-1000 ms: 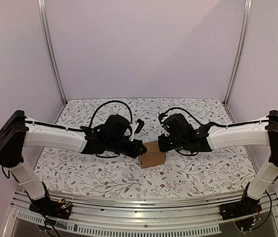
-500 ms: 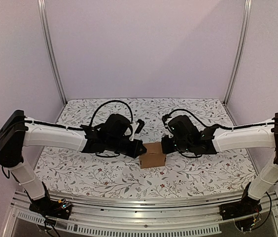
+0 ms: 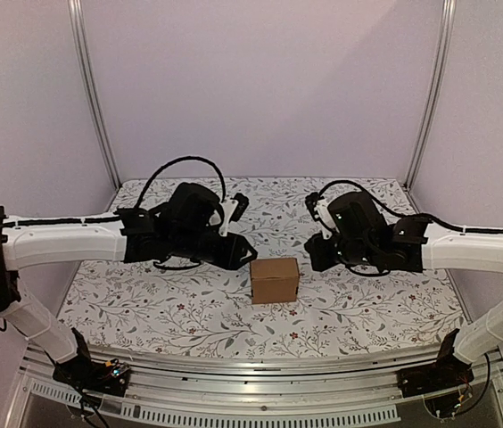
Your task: Fold the paper box
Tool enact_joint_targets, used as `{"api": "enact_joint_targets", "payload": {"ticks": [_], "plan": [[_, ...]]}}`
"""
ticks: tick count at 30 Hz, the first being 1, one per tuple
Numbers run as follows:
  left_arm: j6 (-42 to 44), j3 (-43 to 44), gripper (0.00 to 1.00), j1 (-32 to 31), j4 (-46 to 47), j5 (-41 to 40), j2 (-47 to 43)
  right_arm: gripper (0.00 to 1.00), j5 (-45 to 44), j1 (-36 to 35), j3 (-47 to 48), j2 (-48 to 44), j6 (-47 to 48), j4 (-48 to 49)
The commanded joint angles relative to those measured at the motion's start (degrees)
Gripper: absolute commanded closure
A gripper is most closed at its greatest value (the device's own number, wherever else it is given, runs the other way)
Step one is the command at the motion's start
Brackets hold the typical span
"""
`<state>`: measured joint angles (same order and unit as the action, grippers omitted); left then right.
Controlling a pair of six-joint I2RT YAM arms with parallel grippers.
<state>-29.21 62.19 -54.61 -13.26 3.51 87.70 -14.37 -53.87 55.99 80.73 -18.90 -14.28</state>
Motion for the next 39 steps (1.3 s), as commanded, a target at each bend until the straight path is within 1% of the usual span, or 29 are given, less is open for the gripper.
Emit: {"api": "enact_joint_targets", "payload": {"ticks": [1, 2, 7, 13, 17, 21, 24, 26, 35, 39], "plan": [[2.73, 1.69, 0.91, 1.55, -4.87, -3.33, -1.35, 1.00, 7.54, 0.04, -0.02, -2.85, 4.48, -4.88], [3.16, 2.23, 1.00, 1.94, -5.36, -3.29, -0.78, 1.00, 9.02, -0.04, -0.50, -3.18, 4.92, -5.09], [4.74, 3.56, 1.00, 4.41, -1.59, 1.43, 4.18, 1.00, 13.70, -2.90, -2.96, -3.04, 4.44, -4.83], [6.33, 9.07, 1.00, 5.40, -0.28, 1.40, 12.25, 1.00, 13.60, -5.31, -5.09, 1.61, 1.05, -1.57], [7.13, 13.31, 1.00, 5.95, -0.95, 3.86, 17.84, 1.00, 11.40, -5.51, -4.84, 4.42, -1.52, -0.19], [6.92, 15.64, 1.00, 6.18, -1.85, 6.10, 21.84, 1.00, 6.98, -5.48, -3.29, 7.03, -2.32, -0.18], [6.46, 15.49, 1.00, 6.18, -2.09, 7.19, 22.57, 1.00, 3.90, -5.19, -1.71, 8.44, -2.57, 0.17], [5.97, 15.28, 1.00, 6.18, -2.67, 8.10, 22.59, 1.00, 3.45, -4.43, -0.60, 9.70, -2.93, 0.27], [3.49, 11.26, 1.00, 6.09, -2.68, 9.91, 20.57, 1.00, 5.34, -2.89, 3.70, 13.79, -2.72, 2.67], [2.96, 9.26, 1.00, 6.04, -2.71, 9.35, 18.82, 1.00, 6.20, -2.84, 5.24, 15.44, -2.59, 2.94]]}}
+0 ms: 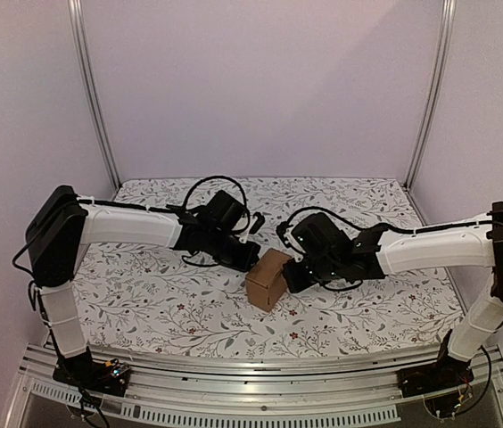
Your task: Fold the paper box
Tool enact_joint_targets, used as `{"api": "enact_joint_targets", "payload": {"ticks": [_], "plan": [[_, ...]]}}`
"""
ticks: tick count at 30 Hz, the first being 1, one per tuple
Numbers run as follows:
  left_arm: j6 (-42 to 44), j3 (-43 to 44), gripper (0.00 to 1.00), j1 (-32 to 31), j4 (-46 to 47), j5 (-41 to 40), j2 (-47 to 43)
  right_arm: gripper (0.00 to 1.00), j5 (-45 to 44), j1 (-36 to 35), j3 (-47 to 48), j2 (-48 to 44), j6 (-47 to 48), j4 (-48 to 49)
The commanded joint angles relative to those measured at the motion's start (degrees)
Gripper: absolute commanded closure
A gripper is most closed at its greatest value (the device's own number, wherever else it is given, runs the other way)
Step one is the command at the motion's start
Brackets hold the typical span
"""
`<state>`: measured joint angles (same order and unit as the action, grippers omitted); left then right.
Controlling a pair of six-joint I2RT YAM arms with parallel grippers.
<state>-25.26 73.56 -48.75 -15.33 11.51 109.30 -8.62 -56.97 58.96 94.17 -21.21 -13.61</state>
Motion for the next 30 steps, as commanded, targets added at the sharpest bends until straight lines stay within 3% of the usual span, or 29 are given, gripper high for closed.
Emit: {"api": "enact_joint_targets", "payload": {"ticks": [1, 9, 15, 19, 30], "plan": [[-1.02, -2.63, 1.00, 0.21, -0.65, 0.82, -3.29, 1.00, 0.19, 0.30, 2.25, 2.18, -0.24, 2.23], [-1.39, -4.62, 1.00, 0.24, -2.63, -1.50, -6.38, 1.00, 1.61, 2.16, -2.70, 1.38, -2.73, 3.33], [-2.40, -5.08, 1.00, 0.00, -1.64, 0.36, -6.61, 1.00, 7.77, 3.96, -9.21, 1.89, -10.48, 12.41], [-2.74, -5.17, 1.00, -0.29, -0.77, 0.52, -5.94, 1.00, 12.59, 4.84, -9.60, 4.65, -14.63, 16.85], [-3.37, -5.08, 1.00, -1.11, -0.35, 1.56, -5.30, 1.00, 15.44, 5.24, -7.58, 12.09, -21.04, 23.88]]}}
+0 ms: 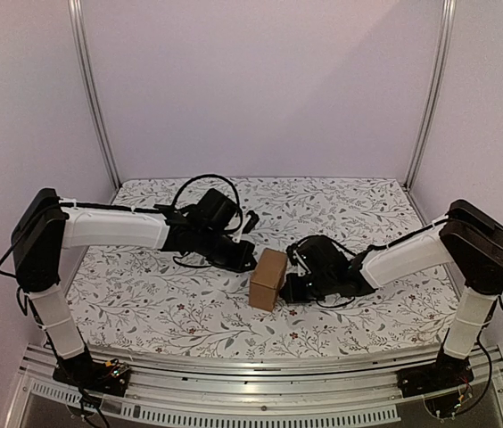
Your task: Fold the paper box
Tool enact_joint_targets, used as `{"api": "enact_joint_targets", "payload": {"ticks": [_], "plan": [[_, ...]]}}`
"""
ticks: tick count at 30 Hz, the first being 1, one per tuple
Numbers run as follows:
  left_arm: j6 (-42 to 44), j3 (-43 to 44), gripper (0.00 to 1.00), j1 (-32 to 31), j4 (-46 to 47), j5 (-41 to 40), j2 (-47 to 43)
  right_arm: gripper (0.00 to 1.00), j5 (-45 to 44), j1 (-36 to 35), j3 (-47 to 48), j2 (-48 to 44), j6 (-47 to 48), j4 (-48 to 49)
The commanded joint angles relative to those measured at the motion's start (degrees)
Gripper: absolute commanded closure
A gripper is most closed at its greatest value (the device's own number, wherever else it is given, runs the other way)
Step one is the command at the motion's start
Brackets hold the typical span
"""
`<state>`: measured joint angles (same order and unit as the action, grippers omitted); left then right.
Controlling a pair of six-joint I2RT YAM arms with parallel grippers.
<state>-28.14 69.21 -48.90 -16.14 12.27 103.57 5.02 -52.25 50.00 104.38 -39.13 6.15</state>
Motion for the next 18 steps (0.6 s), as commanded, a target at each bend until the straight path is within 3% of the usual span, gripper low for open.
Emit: {"api": "enact_joint_targets", "payload": {"ticks": [1, 18], "plan": [[-0.57, -0.74, 1.00, -1.09, 0.49, 0.90, 0.43, 1.00, 1.94, 0.52, 1.72, 2.21, -3.35, 4.41], [-1.59, -2.90, 1.00, -3.12, -1.90, -4.74, -1.76, 1.00, 5.53, 2.10, 9.95, 13.51, -4.21, 7.47]]}}
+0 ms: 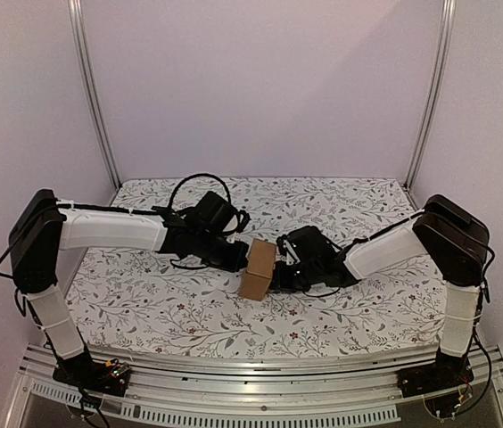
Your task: Fold the paper box
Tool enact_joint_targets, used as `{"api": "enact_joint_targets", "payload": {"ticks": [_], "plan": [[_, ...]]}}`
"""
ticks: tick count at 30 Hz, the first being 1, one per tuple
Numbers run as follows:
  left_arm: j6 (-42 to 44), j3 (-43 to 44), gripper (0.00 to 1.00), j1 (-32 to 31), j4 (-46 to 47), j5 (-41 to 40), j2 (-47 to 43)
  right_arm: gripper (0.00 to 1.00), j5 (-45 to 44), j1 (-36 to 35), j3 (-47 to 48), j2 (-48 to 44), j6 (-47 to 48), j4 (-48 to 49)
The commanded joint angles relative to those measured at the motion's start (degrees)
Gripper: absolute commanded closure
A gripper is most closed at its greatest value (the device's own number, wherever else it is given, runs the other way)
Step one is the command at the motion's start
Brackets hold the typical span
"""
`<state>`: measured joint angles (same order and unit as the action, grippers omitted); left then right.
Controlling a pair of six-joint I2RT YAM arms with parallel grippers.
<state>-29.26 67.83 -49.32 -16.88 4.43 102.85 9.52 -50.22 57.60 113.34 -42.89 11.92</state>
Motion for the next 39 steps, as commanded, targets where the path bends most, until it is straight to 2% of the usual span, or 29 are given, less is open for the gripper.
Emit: {"api": "enact_joint_targets", "payload": {"ticks": [1, 7, 13, 25, 39], "plan": [[-0.40, -1.64, 1.00, -2.71, -1.33, 2.72, -1.40, 1.00, 1.02, 0.29, 2.35, 5.16, -0.37, 1.70], [0.67, -0.55, 1.00, -2.71, -1.97, 2.06, -2.04, 1.00, -0.09, 1.63, -0.03, 5.22, 1.15, 1.10], [1.33, 2.07, 1.00, -2.80, -1.96, 3.15, -1.04, 1.00, -2.99, 3.12, -4.50, 1.52, 4.19, -1.00], [1.98, 9.86, 1.00, -4.32, -0.04, 7.80, 5.52, 1.00, -6.33, 3.60, -7.03, -2.84, 9.41, -5.93], [1.80, 12.65, 1.00, -5.26, -0.46, 8.67, 8.98, 1.00, -19.44, 3.72, -10.23, -9.52, 18.63, -20.38]]}}
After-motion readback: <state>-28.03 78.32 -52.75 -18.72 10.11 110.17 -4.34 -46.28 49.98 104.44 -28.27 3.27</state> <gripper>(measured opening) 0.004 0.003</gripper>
